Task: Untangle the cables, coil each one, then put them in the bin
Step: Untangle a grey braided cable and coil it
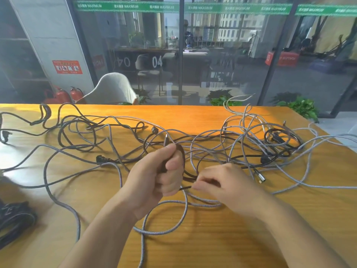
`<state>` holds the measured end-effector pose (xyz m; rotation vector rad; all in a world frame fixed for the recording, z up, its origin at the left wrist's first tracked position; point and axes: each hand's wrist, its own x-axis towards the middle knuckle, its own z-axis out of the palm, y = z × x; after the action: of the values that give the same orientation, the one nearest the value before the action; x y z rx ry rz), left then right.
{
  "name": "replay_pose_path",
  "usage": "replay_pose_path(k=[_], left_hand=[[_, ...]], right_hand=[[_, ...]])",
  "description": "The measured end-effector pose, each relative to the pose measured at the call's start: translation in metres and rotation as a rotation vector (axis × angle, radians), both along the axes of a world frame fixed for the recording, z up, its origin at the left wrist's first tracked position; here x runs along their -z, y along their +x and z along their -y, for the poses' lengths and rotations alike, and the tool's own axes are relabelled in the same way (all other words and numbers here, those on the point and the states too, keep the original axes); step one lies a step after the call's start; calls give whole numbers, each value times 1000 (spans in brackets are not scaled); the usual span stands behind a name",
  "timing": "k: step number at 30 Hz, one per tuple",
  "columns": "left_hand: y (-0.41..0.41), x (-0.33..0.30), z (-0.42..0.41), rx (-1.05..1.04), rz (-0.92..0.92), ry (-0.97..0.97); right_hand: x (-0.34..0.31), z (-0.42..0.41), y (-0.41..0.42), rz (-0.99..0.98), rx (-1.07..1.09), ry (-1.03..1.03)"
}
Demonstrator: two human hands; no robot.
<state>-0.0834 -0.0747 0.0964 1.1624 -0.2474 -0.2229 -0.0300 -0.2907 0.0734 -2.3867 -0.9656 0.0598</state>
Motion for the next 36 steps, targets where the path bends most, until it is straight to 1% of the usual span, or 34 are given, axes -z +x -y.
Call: replay_pose_path(k=[7, 10, 12, 14, 20, 23, 26, 29, 32, 34, 36], left_hand=[[0, -1, -5, 191, -35, 53], [0, 2, 2, 250, -48, 137], [-2, 2, 7, 272, -27, 199], [-2, 2, 8, 278, -5, 245], [-1, 5, 9, 285, 50, 429], [-2, 7, 16, 264, 69, 507], [-1, 10, 20, 185, 79, 540], [1, 13, 19, 69, 79, 536], [2, 15, 20, -8, 66, 523], [1, 15, 22, -72, 66, 524], [1, 15, 26, -128, 87, 511]], right_hand=[[-9, 34, 25, 394, 108, 232], [-9, 28, 23, 577, 169, 279], [-9, 22, 19, 635, 212, 312], [-8, 18, 15, 627, 254, 345], [-7, 0, 1, 484, 277, 435], [-5, -7, -4, 350, 270, 488], [-4, -10, -10, 193, 208, 517], [-8, -11, -15, 134, 154, 495], [-9, -11, -20, 174, 117, 429], [-9, -12, -22, 279, 138, 334], [-10, -14, -24, 374, 183, 286]])
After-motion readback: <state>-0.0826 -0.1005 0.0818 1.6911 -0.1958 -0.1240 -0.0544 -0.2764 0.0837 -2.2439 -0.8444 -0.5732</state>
